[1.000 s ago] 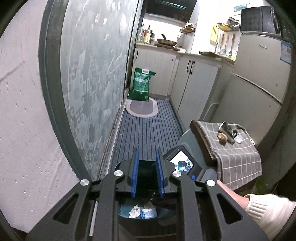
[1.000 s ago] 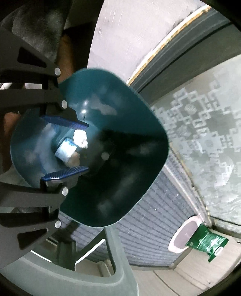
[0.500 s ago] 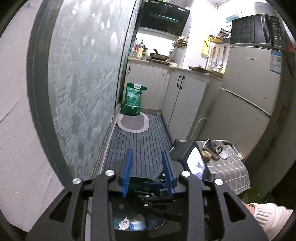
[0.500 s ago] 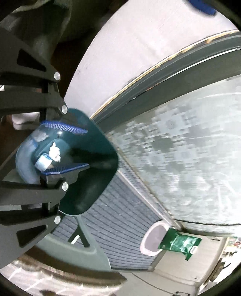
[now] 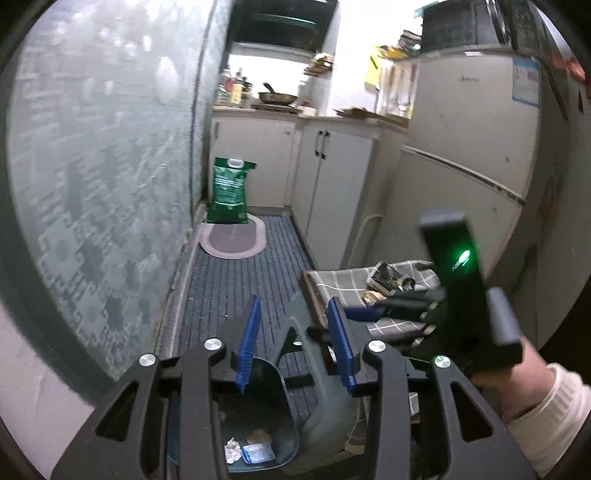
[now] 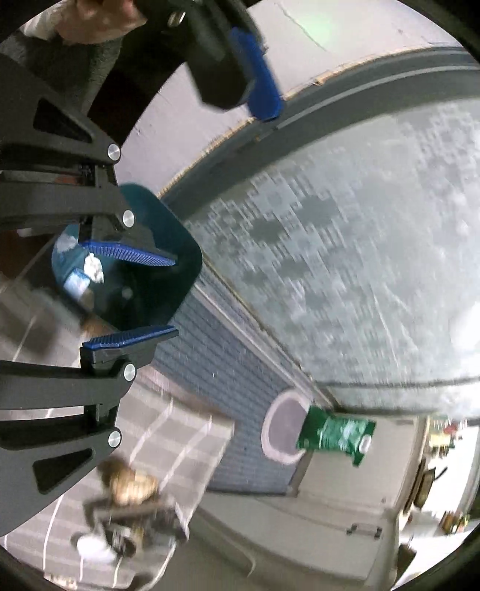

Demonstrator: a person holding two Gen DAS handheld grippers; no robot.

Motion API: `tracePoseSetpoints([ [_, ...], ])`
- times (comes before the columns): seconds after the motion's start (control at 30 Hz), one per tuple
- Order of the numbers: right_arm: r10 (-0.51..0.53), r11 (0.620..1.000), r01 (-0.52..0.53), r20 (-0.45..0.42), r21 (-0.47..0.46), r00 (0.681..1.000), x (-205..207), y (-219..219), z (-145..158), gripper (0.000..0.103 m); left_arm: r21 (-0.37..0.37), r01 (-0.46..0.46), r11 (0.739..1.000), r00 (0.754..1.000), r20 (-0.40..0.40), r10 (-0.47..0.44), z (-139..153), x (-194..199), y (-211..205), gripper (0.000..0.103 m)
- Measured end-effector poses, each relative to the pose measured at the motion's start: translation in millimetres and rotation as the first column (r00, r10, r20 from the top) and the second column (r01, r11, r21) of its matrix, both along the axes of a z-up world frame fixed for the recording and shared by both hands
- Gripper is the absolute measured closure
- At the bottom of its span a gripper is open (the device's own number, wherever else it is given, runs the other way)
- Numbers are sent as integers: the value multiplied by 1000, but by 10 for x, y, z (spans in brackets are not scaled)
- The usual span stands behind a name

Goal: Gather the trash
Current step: 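Move both grippers back over the table toward the remaining items, then grasp the small brown piece with the left gripper while the right gripper grasps the white plastic bowl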

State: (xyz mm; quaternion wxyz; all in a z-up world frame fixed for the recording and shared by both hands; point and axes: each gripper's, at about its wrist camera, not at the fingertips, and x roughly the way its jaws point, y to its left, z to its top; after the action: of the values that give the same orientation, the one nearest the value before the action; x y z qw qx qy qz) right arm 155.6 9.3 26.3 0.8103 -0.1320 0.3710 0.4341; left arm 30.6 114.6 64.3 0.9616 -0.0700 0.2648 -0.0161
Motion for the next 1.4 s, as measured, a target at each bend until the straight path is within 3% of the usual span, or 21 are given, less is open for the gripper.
tracePoseSetpoints([
  [0.27,-98,995,98,21,20,995,292,-624,122,69,81,120,989,991,-67,-115,-206,402,-333,59],
  [0.67,-180,984,180,-4,-14,984,591,-1238,21,69,154,311,938,943,-173,-284,-605,1003,-775,59],
  [1.03,-190,980,188,-18,-62,982,756,-1602,-142,68,163,374,913,907,-269,-324,-964,1382,-968,63],
  [1.4,-186,975,183,-9,-124,983,850,-1782,-291,62,184,417,890,888,-294,-355,-1080,1531,-1085,69],
])
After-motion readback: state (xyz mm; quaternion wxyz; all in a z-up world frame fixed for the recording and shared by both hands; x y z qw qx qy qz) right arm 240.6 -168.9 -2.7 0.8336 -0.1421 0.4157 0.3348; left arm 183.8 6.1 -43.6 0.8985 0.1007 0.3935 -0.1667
